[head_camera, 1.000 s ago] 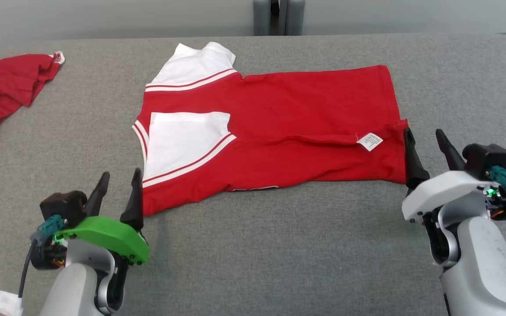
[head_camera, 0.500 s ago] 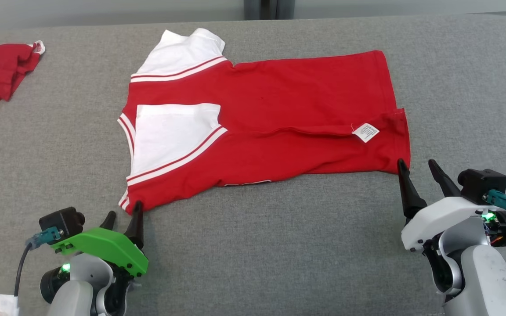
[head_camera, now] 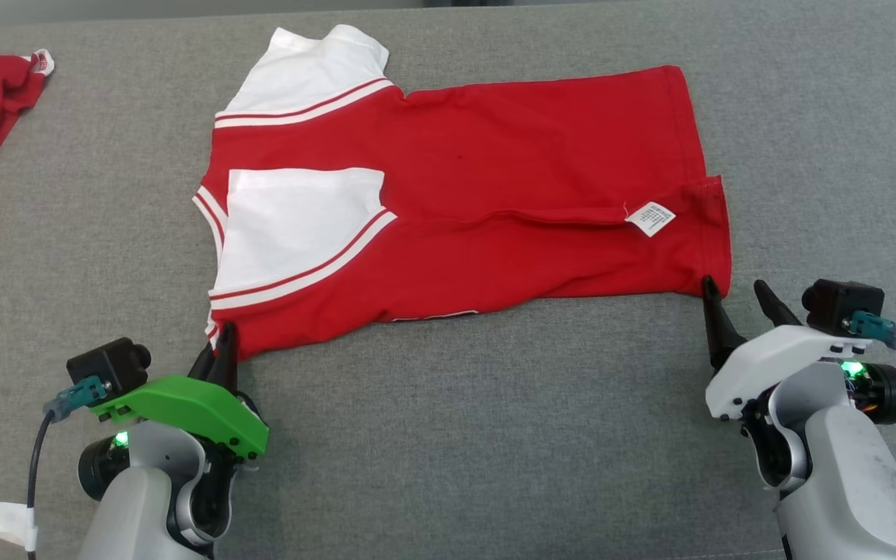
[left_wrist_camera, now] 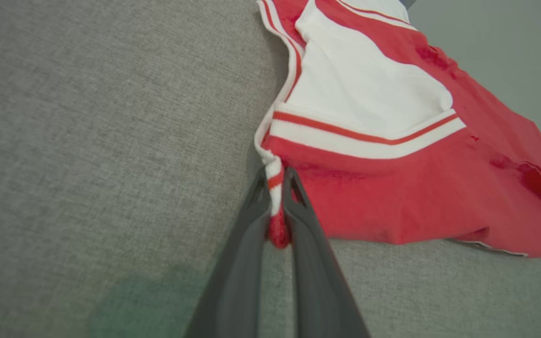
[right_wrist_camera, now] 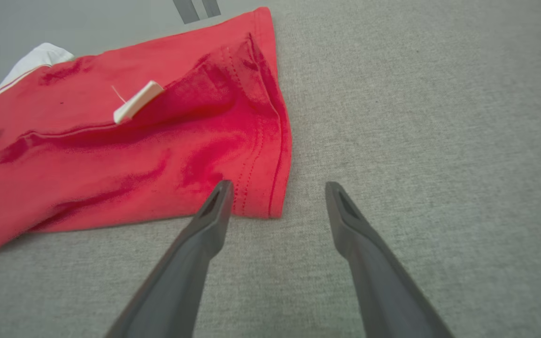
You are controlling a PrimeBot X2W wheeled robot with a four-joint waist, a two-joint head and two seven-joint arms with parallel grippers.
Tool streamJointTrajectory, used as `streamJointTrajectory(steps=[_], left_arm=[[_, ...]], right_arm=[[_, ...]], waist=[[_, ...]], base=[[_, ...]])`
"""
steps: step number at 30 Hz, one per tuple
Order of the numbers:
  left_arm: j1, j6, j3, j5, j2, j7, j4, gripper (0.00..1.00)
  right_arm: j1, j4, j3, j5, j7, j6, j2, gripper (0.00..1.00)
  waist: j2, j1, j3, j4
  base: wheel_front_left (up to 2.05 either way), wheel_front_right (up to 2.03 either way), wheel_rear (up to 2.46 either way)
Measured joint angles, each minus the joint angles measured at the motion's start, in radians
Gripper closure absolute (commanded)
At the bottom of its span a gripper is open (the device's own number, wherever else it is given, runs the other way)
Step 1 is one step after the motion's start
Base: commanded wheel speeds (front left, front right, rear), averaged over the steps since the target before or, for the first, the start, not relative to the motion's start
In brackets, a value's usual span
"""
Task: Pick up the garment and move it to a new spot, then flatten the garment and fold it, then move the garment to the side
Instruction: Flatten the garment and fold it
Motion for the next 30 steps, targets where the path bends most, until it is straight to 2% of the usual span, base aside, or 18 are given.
streamJointTrajectory(steps=[7,9,10,11,16,20,26,30], left_arm=[[-0.008,-0.01,-0.016,0.004,-0.003,-0.011,-0.032,1.0],[-0.008,-0.01,-0.019,0.006,-0.004,-0.013,-0.042,1.0],[-0.008,-0.01,-0.02,0.006,-0.004,-0.014,-0.047,1.0],[-0.008,-0.011,-0.02,0.006,-0.004,-0.021,-0.053,1.0],[-0.007,-0.013,-0.019,0.006,0.005,-0.023,-0.096,1.0],[0.007,-0.011,-0.014,0.007,0.025,-0.021,-0.164,1.0],[0.103,0.005,-0.015,0.006,0.058,0.031,-0.319,1.0],[0.207,0.032,-0.016,-0.01,0.075,0.088,-0.421,1.0]], right_arm=[[-0.112,0.202,0.011,0.018,-0.006,0.0,-0.001,0.0],[-0.139,0.248,0.01,0.03,-0.012,0.0,-0.003,0.58],[-0.151,0.266,0.012,0.041,-0.019,0.0,-0.003,0.75],[-0.161,0.283,0.011,0.053,-0.026,0.0,-0.005,1.0],[-0.179,0.313,0.019,0.137,-0.046,0.0,-0.001,1.0],[-0.169,0.252,0.015,0.162,-0.035,0.0,0.0,1.0],[-0.043,0.046,0.002,0.176,0.076,0.0,0.0,1.0],[0.091,-0.122,-0.017,0.181,0.175,0.0,0.001,1.0]], waist=[[0.0,0.0,0.007,0.029],[0.0,0.0,0.007,0.038],[0.0,0.0,0.007,0.042],[0.0,0.0,0.006,0.044],[0.0,0.0,-0.01,0.046],[0.0,0.0,-0.028,0.039],[0.0,0.0,-0.055,0.025],[0.0,0.0,-0.067,0.018]], base=[[0.0,0.0,0.0],[0.0,0.0,0.0],[0.0,0.0,0.0],[0.0,0.0,0.0],[0.0,0.0,0.0],[0.0,0.0,0.0],[0.0,0.0,0.0],[0.0,0.0,0.0]])
